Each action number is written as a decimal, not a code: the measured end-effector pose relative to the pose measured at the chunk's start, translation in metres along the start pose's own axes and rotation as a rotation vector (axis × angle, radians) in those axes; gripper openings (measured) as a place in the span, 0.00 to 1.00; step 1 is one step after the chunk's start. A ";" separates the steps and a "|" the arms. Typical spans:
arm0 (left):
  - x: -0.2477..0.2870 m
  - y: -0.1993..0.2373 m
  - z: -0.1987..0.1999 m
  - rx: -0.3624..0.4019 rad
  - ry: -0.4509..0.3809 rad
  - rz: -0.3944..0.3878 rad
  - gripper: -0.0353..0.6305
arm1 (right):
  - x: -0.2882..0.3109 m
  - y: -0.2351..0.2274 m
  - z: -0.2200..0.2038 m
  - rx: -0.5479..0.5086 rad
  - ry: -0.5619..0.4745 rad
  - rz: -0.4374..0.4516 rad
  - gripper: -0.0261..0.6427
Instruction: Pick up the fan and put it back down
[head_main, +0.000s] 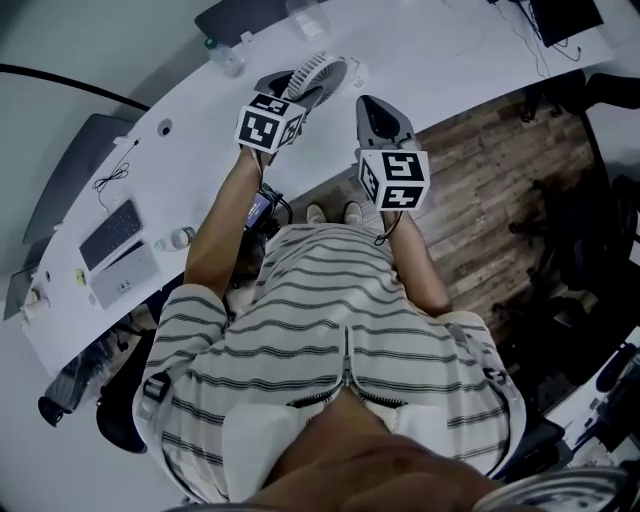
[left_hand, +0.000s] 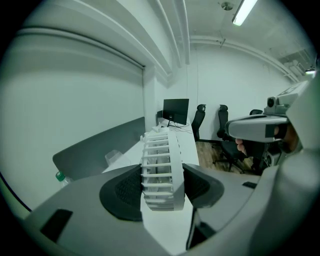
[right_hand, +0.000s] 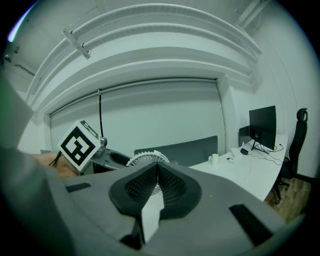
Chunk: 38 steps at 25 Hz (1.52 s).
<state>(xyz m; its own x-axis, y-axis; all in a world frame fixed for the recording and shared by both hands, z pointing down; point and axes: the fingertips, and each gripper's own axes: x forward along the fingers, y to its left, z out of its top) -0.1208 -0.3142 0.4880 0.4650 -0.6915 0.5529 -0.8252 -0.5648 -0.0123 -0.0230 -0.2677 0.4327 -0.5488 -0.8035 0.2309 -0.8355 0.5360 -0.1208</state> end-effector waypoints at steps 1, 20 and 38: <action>-0.004 -0.001 0.001 -0.009 -0.010 0.007 0.40 | 0.000 0.001 0.001 -0.001 0.000 0.002 0.06; -0.061 -0.015 0.021 -0.172 -0.223 0.175 0.40 | 0.005 0.018 -0.001 0.007 0.003 -0.002 0.06; -0.100 -0.018 0.032 -0.226 -0.392 0.313 0.40 | 0.009 0.036 0.011 0.017 -0.030 0.027 0.06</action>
<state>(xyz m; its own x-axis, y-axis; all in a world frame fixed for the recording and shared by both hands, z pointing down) -0.1426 -0.2494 0.4065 0.2357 -0.9511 0.1995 -0.9714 -0.2247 0.0766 -0.0580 -0.2585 0.4200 -0.5714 -0.7964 0.1980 -0.8206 0.5534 -0.1425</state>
